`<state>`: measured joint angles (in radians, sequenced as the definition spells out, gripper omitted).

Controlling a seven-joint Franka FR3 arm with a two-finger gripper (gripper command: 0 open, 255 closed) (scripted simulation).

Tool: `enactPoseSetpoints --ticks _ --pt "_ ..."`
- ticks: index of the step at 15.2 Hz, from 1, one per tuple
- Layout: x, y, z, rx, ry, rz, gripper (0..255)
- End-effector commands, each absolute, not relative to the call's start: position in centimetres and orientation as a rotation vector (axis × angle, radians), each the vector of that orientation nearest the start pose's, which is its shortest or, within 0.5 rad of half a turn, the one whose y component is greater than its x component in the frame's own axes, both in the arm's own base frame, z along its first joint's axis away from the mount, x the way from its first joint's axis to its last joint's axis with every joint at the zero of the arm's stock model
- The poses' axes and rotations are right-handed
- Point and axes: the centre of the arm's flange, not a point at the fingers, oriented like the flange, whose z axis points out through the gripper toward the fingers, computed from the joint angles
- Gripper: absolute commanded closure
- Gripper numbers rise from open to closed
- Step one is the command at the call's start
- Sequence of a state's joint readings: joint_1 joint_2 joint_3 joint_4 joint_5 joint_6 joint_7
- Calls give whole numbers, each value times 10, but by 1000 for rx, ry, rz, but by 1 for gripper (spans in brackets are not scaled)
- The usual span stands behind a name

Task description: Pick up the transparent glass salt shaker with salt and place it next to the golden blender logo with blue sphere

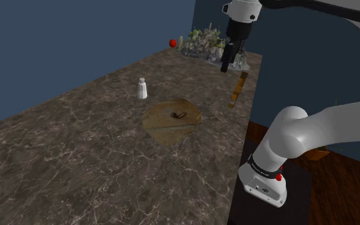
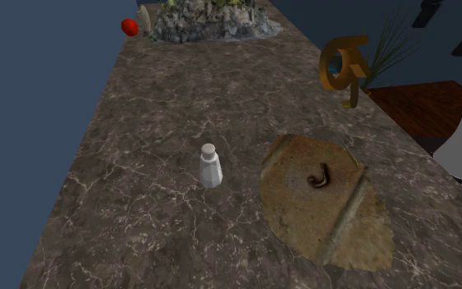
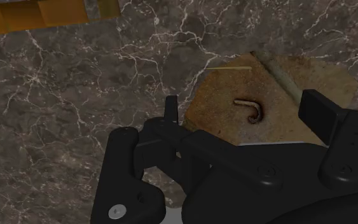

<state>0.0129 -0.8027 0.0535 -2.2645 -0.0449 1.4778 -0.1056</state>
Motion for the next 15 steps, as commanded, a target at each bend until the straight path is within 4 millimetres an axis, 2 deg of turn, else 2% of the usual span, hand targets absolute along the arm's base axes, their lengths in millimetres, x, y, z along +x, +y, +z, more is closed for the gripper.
enactPoseSetpoints --ticks 1,15 --pt "292 21 630 -3216 -244 -21 0" --pt "437 32 540 -3099 -308 -170 0"
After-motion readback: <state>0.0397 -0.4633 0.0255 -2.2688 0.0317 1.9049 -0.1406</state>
